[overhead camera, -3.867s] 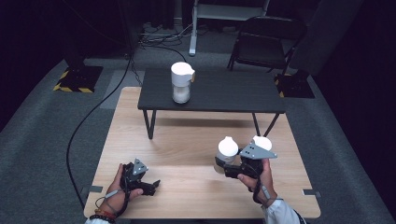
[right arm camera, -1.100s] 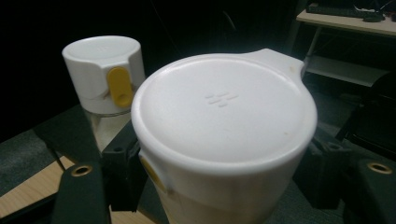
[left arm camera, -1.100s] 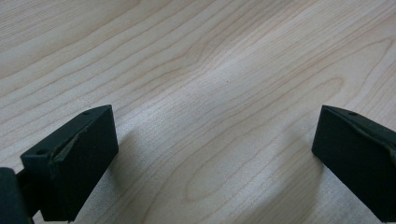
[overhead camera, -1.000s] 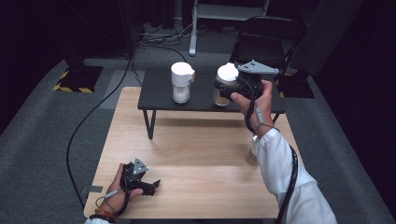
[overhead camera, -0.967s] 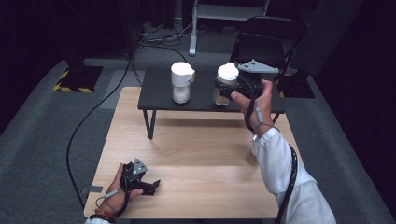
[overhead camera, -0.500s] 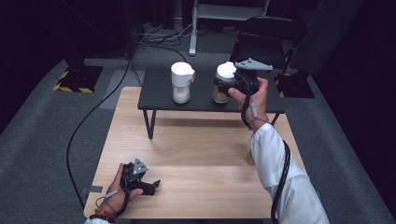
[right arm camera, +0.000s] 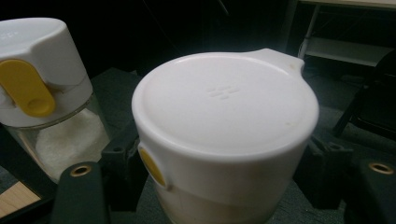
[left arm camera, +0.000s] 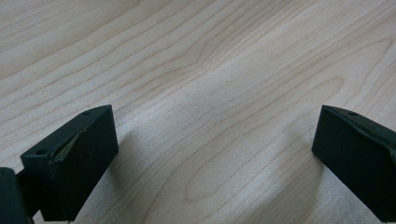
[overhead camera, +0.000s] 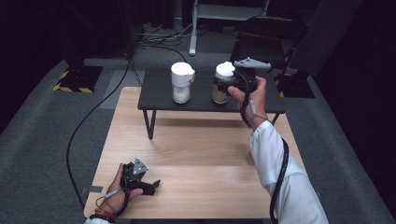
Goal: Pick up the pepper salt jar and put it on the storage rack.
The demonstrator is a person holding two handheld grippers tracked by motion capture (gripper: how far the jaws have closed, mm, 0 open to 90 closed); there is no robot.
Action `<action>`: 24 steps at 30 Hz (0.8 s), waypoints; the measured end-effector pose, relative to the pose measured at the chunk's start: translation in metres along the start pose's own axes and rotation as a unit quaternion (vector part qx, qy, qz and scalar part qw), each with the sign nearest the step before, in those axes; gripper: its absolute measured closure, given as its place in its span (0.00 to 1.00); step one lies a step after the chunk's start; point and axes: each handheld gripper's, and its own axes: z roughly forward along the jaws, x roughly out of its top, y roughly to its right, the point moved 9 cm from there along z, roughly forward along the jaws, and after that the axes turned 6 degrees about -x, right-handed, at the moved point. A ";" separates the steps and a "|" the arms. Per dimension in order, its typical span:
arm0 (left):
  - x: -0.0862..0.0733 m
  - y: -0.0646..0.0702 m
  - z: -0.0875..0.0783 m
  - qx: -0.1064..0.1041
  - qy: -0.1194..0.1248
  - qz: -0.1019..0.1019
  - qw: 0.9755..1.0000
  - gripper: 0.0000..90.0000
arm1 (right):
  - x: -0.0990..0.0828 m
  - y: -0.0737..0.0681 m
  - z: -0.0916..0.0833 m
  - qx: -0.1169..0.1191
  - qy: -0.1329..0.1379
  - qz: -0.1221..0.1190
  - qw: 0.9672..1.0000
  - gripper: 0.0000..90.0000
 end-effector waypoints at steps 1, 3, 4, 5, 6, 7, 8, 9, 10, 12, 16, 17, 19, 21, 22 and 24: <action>0.000 0.000 0.000 0.000 0.000 0.000 1.000 0.00 | 0.000 0.000 0.000 0.000 0.001 -0.001 1.000 0.32; 0.000 0.000 0.000 0.000 0.000 0.000 1.000 0.00 | 0.000 0.001 0.001 0.001 0.001 0.000 1.000 0.32; 0.000 0.000 0.000 0.000 0.000 0.000 1.000 0.00 | 0.000 0.001 0.002 0.005 -0.002 -0.010 1.000 0.32; 0.000 0.000 0.000 0.000 0.000 0.000 1.000 0.00 | -0.001 0.001 0.002 0.005 -0.002 -0.012 1.000 0.32; 0.000 0.000 0.000 0.000 0.000 0.000 1.000 0.00 | -0.001 0.002 0.003 0.007 -0.002 -0.010 1.000 0.32; 0.000 0.000 0.000 0.000 0.000 0.000 1.000 0.00 | -0.002 0.003 0.003 0.009 0.000 -0.009 1.000 0.32; 0.000 0.000 0.000 0.000 0.000 0.000 1.000 0.00 | -0.003 0.004 0.002 0.012 0.001 -0.008 1.000 0.31; 0.000 0.000 0.000 0.000 0.000 0.000 1.000 0.00 | -0.004 0.004 0.003 0.012 0.001 -0.008 1.000 0.30; 0.000 0.000 0.000 0.000 0.000 0.000 1.000 0.00 | -0.004 0.004 0.003 0.009 0.001 -0.008 1.000 0.28; 0.000 0.000 0.000 0.000 0.000 0.000 1.000 0.00 | -0.007 0.006 0.005 0.010 -0.001 -0.003 1.000 0.25; 0.000 0.000 0.000 0.000 0.000 0.000 1.000 0.00 | -0.010 0.008 0.006 0.008 0.004 0.008 1.000 0.20; 0.000 0.000 0.000 0.000 0.000 0.000 1.000 0.00 | -0.011 0.008 0.007 0.009 0.004 0.006 1.000 0.19; 0.000 0.000 0.000 0.000 0.000 0.000 1.000 0.00 | -0.012 0.006 0.007 -0.004 0.003 -0.003 1.000 0.13; 0.000 0.000 0.000 0.000 0.000 0.000 1.000 0.00 | -0.015 0.004 0.008 -0.014 0.003 -0.007 1.000 0.09; 0.000 0.000 0.000 0.000 0.000 0.000 1.000 0.00 | -0.016 0.004 0.009 -0.016 0.002 -0.007 1.000 0.08; 0.000 0.000 0.000 0.000 0.000 0.000 1.000 0.00 | -0.019 0.005 0.009 -0.014 0.003 -0.013 1.000 0.06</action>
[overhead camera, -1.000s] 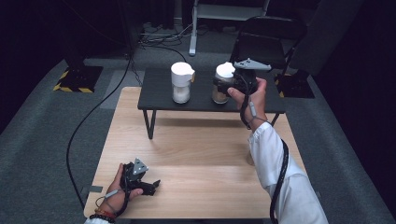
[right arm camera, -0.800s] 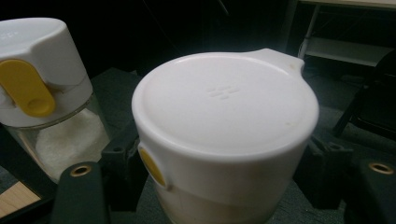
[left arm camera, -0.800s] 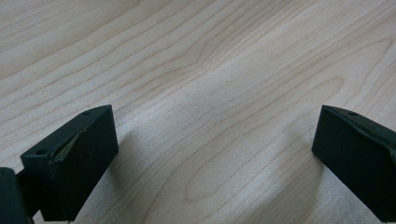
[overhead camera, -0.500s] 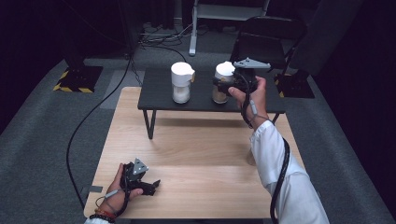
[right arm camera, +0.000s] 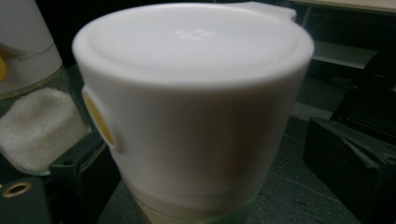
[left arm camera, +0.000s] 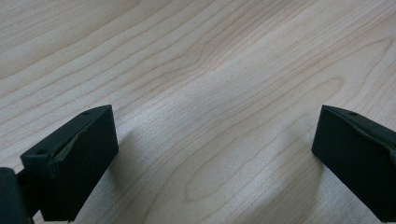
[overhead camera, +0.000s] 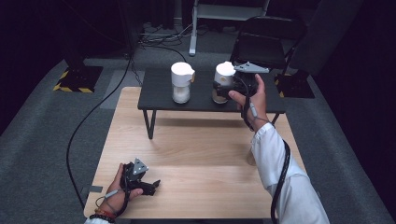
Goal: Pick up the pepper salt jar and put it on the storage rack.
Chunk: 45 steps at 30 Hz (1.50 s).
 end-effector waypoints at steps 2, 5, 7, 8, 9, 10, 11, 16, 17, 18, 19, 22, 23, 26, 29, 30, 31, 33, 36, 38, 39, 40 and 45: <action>0.000 0.000 0.000 0.000 0.000 0.000 1.000 0.00 | -0.002 -0.001 -0.001 0.000 0.005 -0.005 1.000 0.03; 0.000 0.000 0.000 0.000 0.000 0.000 1.000 0.00 | -0.004 -0.003 -0.004 -0.001 0.007 -0.024 1.000 0.02; 0.000 0.000 0.000 0.000 0.000 0.000 1.000 0.00 | -0.006 -0.004 -0.006 -0.003 0.011 -0.036 0.999 0.02; 0.000 0.000 0.000 0.000 0.000 0.000 1.000 0.00 | -0.007 -0.005 -0.008 -0.006 0.014 -0.043 0.999 0.02; 0.000 0.000 0.000 0.000 0.000 0.000 1.000 0.00 | -0.008 -0.006 -0.010 -0.008 0.017 -0.048 0.999 0.02; 0.000 0.000 0.000 0.000 0.000 0.000 1.000 0.00 | -0.009 -0.006 -0.012 -0.008 0.023 -0.053 0.998 0.02; 0.000 0.000 0.000 0.000 0.000 0.000 1.000 0.00 | -0.009 -0.007 -0.013 -0.007 0.026 -0.057 0.998 0.02; 0.000 0.000 0.000 0.000 0.000 0.000 1.000 0.00 | -0.013 -0.012 -0.025 -0.014 0.044 -0.087 0.995 0.02; 0.000 0.000 0.000 0.000 0.000 0.000 1.000 0.00 | -0.013 -0.012 -0.025 -0.014 0.044 -0.087 0.995 0.02; 0.000 0.000 0.000 0.000 0.000 0.000 1.000 0.00 | -0.014 -0.014 -0.030 -0.017 0.046 -0.099 0.994 0.02; 0.000 0.000 0.000 0.000 0.000 0.000 1.000 0.00 | -0.014 -0.014 -0.030 -0.017 0.046 -0.099 0.994 0.02; 0.000 0.000 0.000 0.000 0.000 0.000 1.000 0.00 | -0.017 -0.015 -0.042 -0.017 0.057 -0.115 0.992 0.02; 0.000 0.000 0.000 0.000 0.000 0.000 1.000 0.00 | -0.018 -0.014 -0.045 -0.017 0.060 -0.119 0.991 0.02; 0.000 0.000 0.000 0.000 0.000 0.000 1.000 0.00 | -0.022 -0.014 -0.054 -0.021 0.062 -0.132 0.989 0.02; 0.000 0.000 0.000 0.000 0.000 0.000 1.000 0.00 | -0.026 -0.013 -0.062 -0.014 0.066 -0.136 0.988 0.02; 0.000 0.000 0.000 0.000 0.000 0.000 1.000 0.00 | -0.028 -0.013 -0.064 -0.013 0.069 -0.139 0.988 0.02; 0.000 0.000 0.000 0.000 0.000 0.000 1.000 0.00 | -0.028 -0.013 -0.064 -0.013 0.069 -0.139 0.988 0.02; 0.000 0.000 0.000 0.000 0.000 0.000 1.000 0.00 | -0.032 -0.014 -0.069 -0.012 0.070 -0.147 0.987 0.02; 0.000 0.000 0.000 0.000 0.000 0.000 1.000 0.00 | -0.037 -0.015 -0.074 -0.007 0.071 -0.151 0.986 0.02; 0.000 0.000 0.000 0.000 0.000 0.000 1.000 0.00 | -0.041 -0.017 -0.076 -0.006 0.071 -0.157 0.985 0.02; 0.000 0.000 0.000 0.000 0.000 0.000 1.000 0.00 | -0.042 -0.017 -0.077 -0.006 0.072 -0.160 0.984 0.02; 0.000 0.000 0.000 0.000 0.000 0.000 1.000 0.00 | -0.044 -0.018 -0.079 -0.006 0.073 -0.162 0.984 0.02; 0.000 0.000 0.000 0.000 0.000 0.000 1.000 0.00 | -0.051 -0.018 -0.086 -0.002 0.074 -0.167 0.983 0.02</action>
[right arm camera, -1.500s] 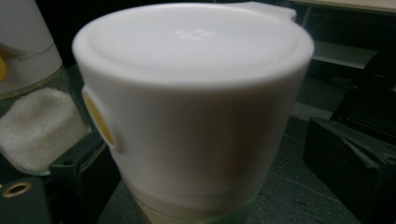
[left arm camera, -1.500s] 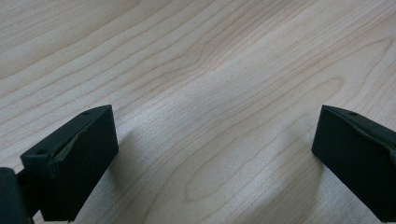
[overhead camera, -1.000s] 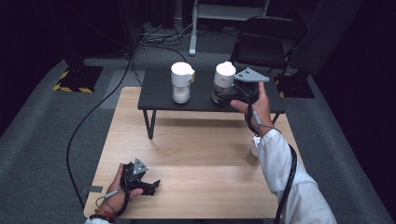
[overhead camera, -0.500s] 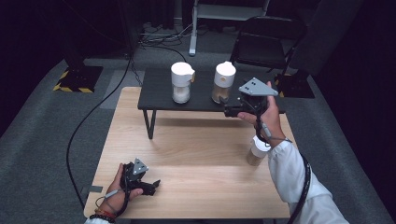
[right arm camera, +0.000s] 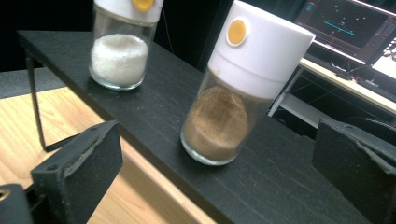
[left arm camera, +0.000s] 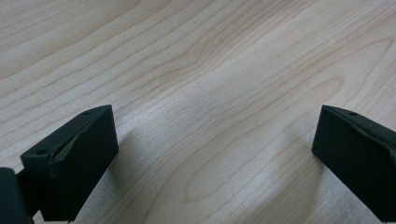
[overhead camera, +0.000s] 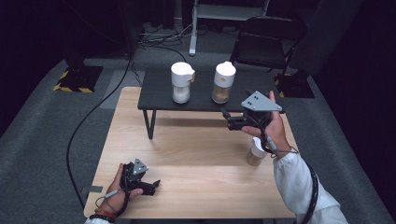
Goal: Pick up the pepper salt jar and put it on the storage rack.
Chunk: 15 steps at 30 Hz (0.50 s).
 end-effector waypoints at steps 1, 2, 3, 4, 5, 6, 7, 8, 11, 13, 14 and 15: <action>0.000 0.000 0.000 0.000 0.000 0.000 1.000 0.00 | -0.001 -0.001 -0.002 0.000 0.000 -0.001 1.000 0.02; 0.000 0.000 0.000 0.000 0.000 0.000 1.000 0.00 | -0.003 -0.001 -0.003 0.000 0.001 -0.003 1.000 0.02; 0.000 0.000 0.000 0.000 0.000 0.000 1.000 0.00 | -0.004 -0.001 -0.004 0.001 0.001 -0.005 1.000 0.02; 0.000 0.000 0.000 0.000 0.000 0.000 1.000 0.00 | -0.006 -0.002 -0.006 0.003 0.001 -0.003 1.000 0.02; 0.000 0.000 0.000 0.000 0.000 0.000 1.000 0.00 | -0.007 -0.002 -0.007 0.004 0.001 -0.001 1.000 0.02; 0.000 0.000 0.000 0.000 0.000 0.000 1.000 0.00 | -0.009 -0.003 -0.009 0.004 0.001 -0.003 1.000 0.02; 0.000 0.000 0.000 0.000 0.000 0.000 1.000 0.00 | -0.010 -0.003 -0.010 0.003 0.001 -0.005 1.000 0.02; 0.000 0.000 0.000 0.000 0.000 0.000 1.000 0.00 | -0.013 -0.004 -0.012 0.003 0.001 -0.007 1.000 0.02; 0.000 0.000 0.000 0.000 0.000 0.000 1.000 0.00 | -0.020 -0.006 -0.018 0.004 0.000 -0.012 1.000 0.02; 0.000 0.000 0.000 0.000 0.000 0.000 1.000 0.00 | -0.025 -0.007 -0.022 0.007 -0.003 -0.011 1.000 0.02; 0.000 0.000 0.000 0.000 0.000 0.000 1.000 0.00 | -0.028 -0.008 -0.024 0.007 -0.004 -0.011 1.000 0.02; 0.000 0.000 0.000 0.000 0.000 0.000 1.000 0.00 | -0.031 -0.009 -0.026 0.007 -0.005 -0.009 1.000 0.02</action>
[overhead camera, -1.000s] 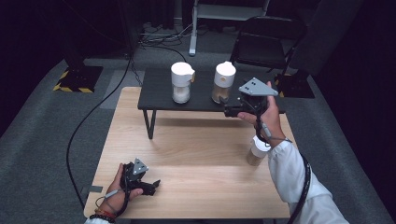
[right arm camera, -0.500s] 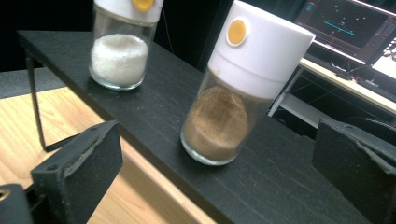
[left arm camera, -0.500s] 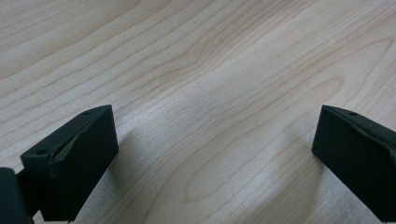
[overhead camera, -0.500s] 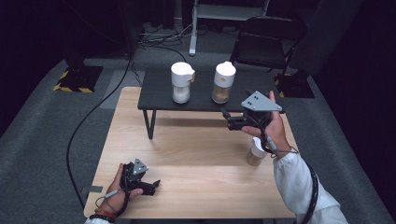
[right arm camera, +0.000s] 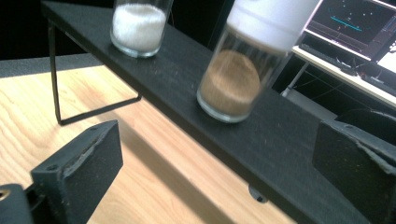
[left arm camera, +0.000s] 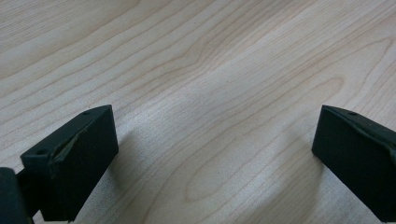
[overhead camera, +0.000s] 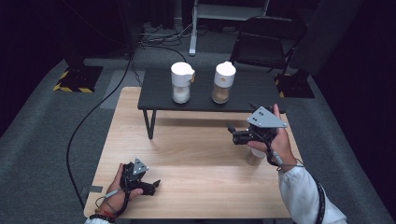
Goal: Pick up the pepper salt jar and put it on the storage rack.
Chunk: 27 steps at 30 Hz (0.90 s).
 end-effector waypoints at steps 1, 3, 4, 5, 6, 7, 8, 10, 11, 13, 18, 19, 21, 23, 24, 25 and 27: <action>0.000 0.000 0.000 0.000 0.000 0.000 1.000 0.00 | -0.003 0.000 -0.002 0.004 -0.002 0.001 1.000 0.02; 0.000 0.000 0.000 0.000 0.000 0.000 1.000 0.00 | -0.008 -0.002 -0.006 0.002 -0.004 -0.004 1.000 0.02; 0.000 0.000 0.000 0.000 0.000 0.000 1.000 0.00 | -0.010 -0.003 -0.008 0.000 -0.004 -0.006 1.000 0.02; 0.000 0.000 0.000 0.000 0.000 0.000 1.000 0.00 | -0.013 -0.003 -0.010 -0.002 -0.004 -0.008 1.000 0.02; 0.000 0.000 0.000 0.000 0.000 0.000 1.000 0.00 | -0.015 -0.004 -0.012 -0.004 -0.005 -0.010 1.000 0.02; 0.000 0.000 0.000 0.000 0.000 0.000 1.000 0.00 | -0.017 -0.004 -0.014 -0.005 -0.005 -0.011 1.000 0.01; 0.000 0.000 0.000 0.000 0.000 0.000 1.000 0.00 | -0.020 -0.005 -0.016 -0.005 -0.006 -0.013 1.000 0.01; 0.000 0.000 0.000 0.000 0.000 0.000 1.000 0.00 | -0.024 -0.005 -0.020 -0.003 -0.009 -0.015 1.000 0.01; 0.000 0.000 0.000 0.000 0.000 0.000 1.000 0.00 | -0.026 -0.006 -0.022 -0.004 -0.008 -0.018 1.000 0.01; 0.000 0.000 0.000 0.000 0.000 0.000 1.000 0.00 | -0.030 -0.007 -0.025 -0.004 -0.008 -0.022 1.000 0.01; 0.000 0.000 0.000 0.000 0.000 0.000 1.000 0.00 | -0.042 -0.011 -0.032 -0.007 -0.010 -0.031 0.999 0.01; 0.000 0.000 0.000 0.000 0.000 0.000 1.000 0.00 | -0.044 -0.012 -0.034 -0.009 -0.011 -0.033 0.999 0.01; 0.000 0.000 0.000 0.000 0.000 0.000 1.000 0.00 | -0.049 -0.013 -0.036 -0.011 -0.013 -0.033 0.999 0.01; 0.000 0.000 0.000 0.000 0.000 0.000 1.000 0.00 | -0.055 -0.015 -0.039 -0.007 -0.017 -0.022 1.000 0.01; 0.000 0.000 0.000 0.000 0.000 0.000 1.000 0.00 | -0.057 -0.015 -0.040 -0.006 -0.019 -0.019 1.000 0.01; 0.000 0.000 0.000 0.000 0.000 0.000 1.000 0.00 | -0.060 -0.017 -0.042 -0.009 -0.019 -0.023 1.000 0.01; 0.000 0.000 0.000 0.000 0.000 0.000 1.000 0.00 | -0.065 -0.019 -0.045 -0.012 -0.022 -0.027 0.999 0.01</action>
